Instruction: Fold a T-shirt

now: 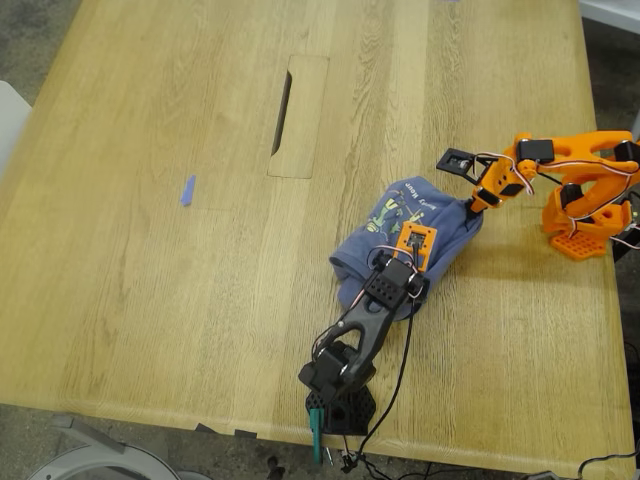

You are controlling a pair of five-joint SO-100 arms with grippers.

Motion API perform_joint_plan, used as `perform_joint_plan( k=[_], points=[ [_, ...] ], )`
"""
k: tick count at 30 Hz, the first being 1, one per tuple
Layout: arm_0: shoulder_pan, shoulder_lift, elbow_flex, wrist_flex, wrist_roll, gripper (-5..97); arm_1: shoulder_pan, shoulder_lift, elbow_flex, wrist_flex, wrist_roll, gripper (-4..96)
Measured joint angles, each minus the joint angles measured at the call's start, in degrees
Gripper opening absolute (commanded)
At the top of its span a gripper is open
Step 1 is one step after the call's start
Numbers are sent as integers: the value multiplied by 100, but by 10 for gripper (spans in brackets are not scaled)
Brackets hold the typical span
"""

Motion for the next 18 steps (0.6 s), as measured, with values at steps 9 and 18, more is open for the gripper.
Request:
perform_joint_plan(
  k=[9,18],
  points=[
    [9,272,773,-281,-26,176,0,387,721,-396,0,0],
    [483,316,923,-290,79,278,9,642,1204,-510,0,283]
  ],
)
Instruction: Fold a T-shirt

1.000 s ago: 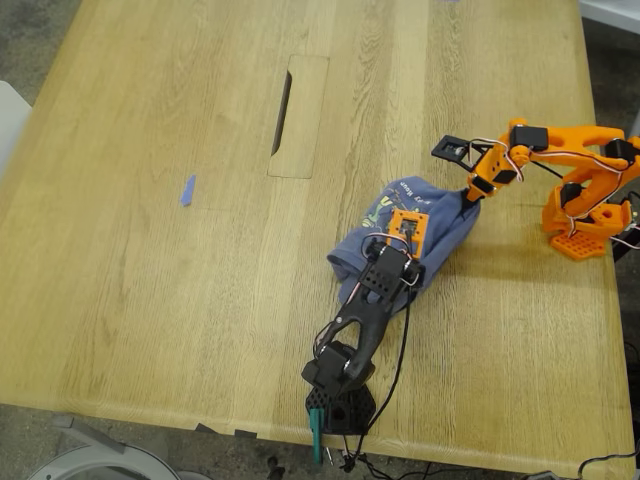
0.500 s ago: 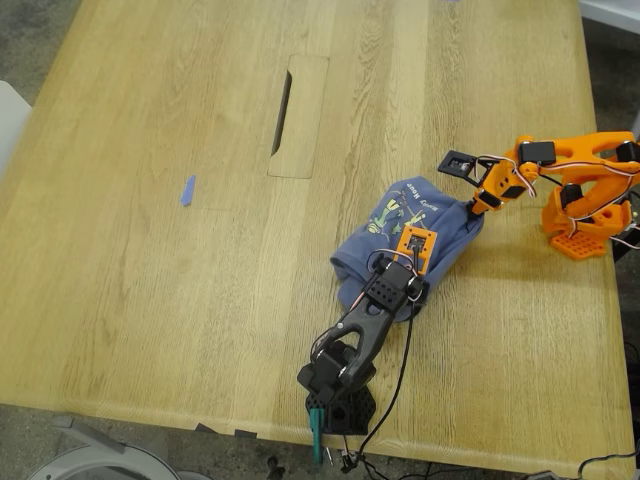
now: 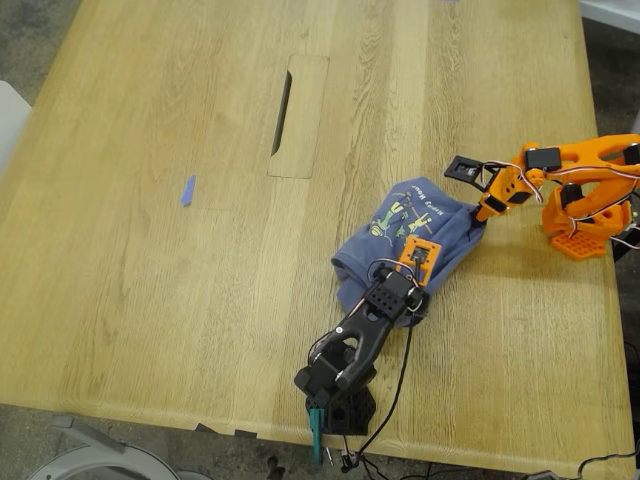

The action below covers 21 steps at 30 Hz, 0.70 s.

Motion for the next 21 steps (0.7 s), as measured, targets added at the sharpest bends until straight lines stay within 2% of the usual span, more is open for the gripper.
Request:
perform_joint_plan(
  k=[3,8,12,14,18,21],
  points=[
    [360,88,35,176,-97,181,-70,0,0,53,0,330],
    [712,202,88,545,-281,146,-167,0,0,264,35,384],
    [835,220,88,624,-343,289,-229,0,0,299,123,382],
    [896,220,88,642,-431,424,-229,0,0,308,123,382],
    [993,220,88,677,-624,621,-229,0,-9,387,141,355],
    [976,220,88,738,-650,708,-185,0,-105,483,141,321]
  ],
)
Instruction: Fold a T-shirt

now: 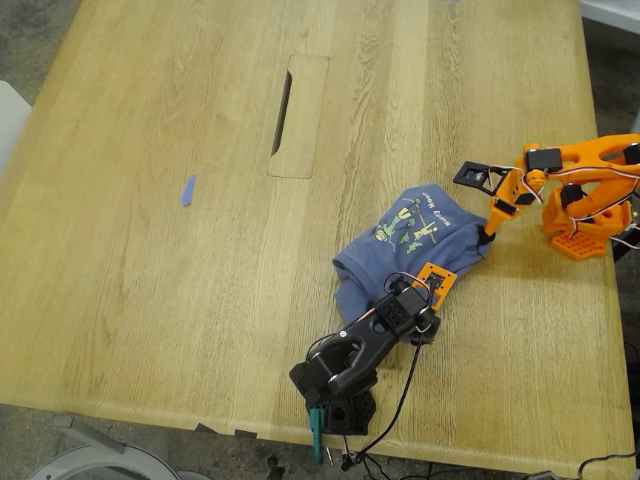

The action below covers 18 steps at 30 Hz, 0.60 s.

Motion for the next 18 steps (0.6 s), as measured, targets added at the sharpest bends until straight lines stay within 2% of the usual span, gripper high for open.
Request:
perform_joint_plan(
  k=[5,18],
  points=[
    [0,0,0,352,-88,772,141,0,-202,246,0,311],
    [9,431,-88,1626,-536,817,360,114,-308,914,0,317]
  ],
)
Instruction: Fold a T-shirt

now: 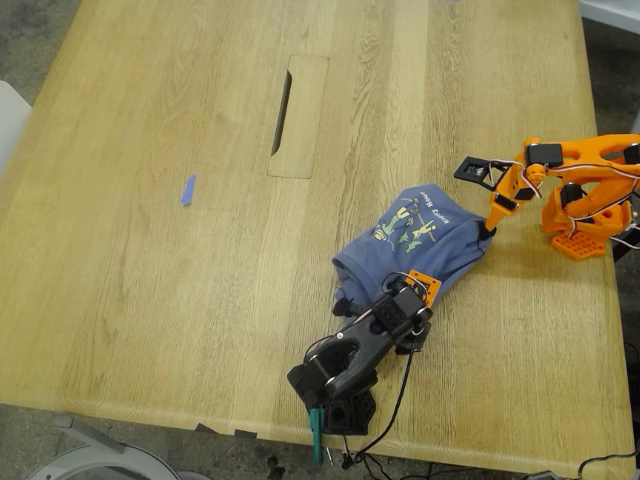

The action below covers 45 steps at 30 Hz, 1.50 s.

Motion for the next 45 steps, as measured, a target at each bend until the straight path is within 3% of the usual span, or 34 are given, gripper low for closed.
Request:
perform_joint_plan(
  k=[4,14,29,32,37,45],
  points=[
    [0,229,18,237,-220,829,79,53,-97,352,0,314],
    [-97,246,-35,272,-237,842,-9,79,-791,1318,35,312],
    [-580,-677,-2065,316,-18,875,-193,-738,-2470,1389,176,285],
    [-791,-993,-2505,211,229,857,-202,-888,-2733,1274,176,204],
    [-1468,-1310,-2821,-668,791,761,-202,-1230,-2900,448,114,4],
    [-2285,-1512,-2522,-2663,1055,346,-404,-2048,-3094,-1055,-88,1]
  ],
)
